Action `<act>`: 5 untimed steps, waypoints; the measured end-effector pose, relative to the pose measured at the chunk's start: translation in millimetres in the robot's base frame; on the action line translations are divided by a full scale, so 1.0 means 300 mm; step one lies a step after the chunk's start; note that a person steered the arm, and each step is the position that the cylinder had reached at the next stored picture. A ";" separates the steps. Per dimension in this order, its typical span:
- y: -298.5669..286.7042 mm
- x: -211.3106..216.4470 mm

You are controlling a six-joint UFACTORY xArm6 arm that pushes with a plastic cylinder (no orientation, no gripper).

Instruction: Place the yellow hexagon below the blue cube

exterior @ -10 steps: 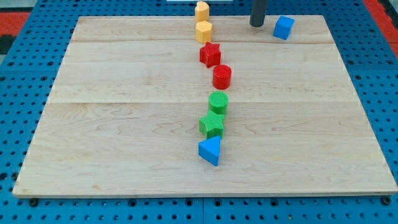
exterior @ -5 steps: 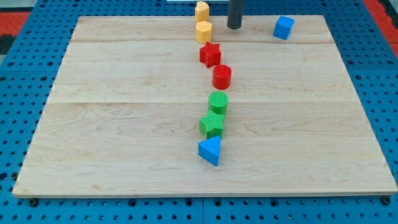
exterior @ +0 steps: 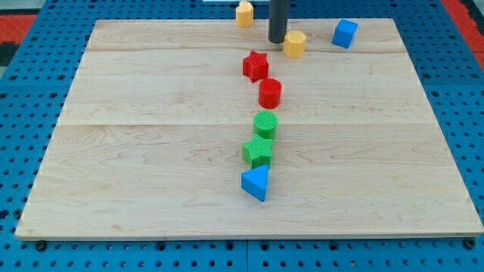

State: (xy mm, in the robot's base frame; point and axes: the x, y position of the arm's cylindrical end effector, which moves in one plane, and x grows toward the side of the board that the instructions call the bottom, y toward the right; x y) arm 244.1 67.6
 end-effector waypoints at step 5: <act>0.318 0.294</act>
State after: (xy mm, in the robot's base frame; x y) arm 332.4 163.1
